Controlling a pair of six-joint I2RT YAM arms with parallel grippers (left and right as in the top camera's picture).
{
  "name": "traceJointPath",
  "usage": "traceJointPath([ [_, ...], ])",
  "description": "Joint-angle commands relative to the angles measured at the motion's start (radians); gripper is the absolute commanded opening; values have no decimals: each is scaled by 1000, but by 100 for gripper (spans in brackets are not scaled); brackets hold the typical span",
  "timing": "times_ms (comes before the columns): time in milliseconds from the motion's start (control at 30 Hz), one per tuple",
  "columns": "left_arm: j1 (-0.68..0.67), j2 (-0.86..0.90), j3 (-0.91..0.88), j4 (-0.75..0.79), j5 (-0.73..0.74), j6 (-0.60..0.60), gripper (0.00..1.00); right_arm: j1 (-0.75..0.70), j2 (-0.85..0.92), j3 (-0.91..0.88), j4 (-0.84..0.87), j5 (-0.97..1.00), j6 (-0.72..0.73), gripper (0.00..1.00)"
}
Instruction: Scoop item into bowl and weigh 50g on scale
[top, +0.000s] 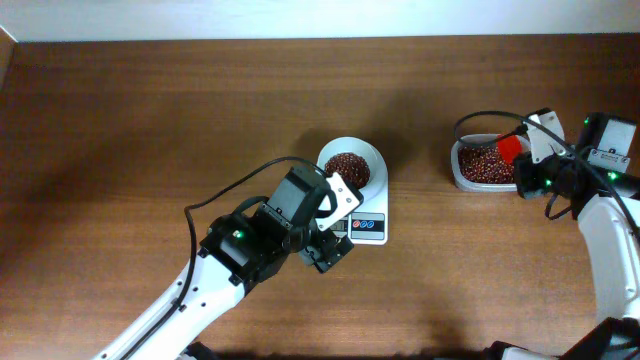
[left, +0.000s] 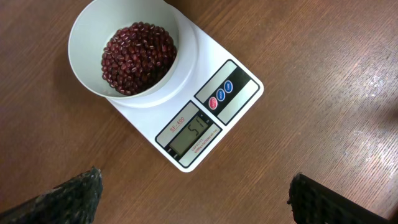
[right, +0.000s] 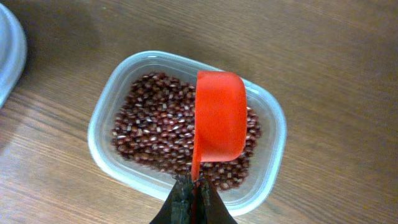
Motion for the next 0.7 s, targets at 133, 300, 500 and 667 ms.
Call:
traceJointPath([
  [133,5,-12,-3,3,11,-10,99,7,-72,3,126,-566,222,4],
  [300,5,-12,-3,2,11,-10,99,136,-65,3,184,-714,275,4],
  [500,5,-12,-3,3,11,-10,99,359,-32,3,185,-575,274,4],
  [667,5,-12,-3,3,11,-10,99,479,37,3,185,-541,274,4],
])
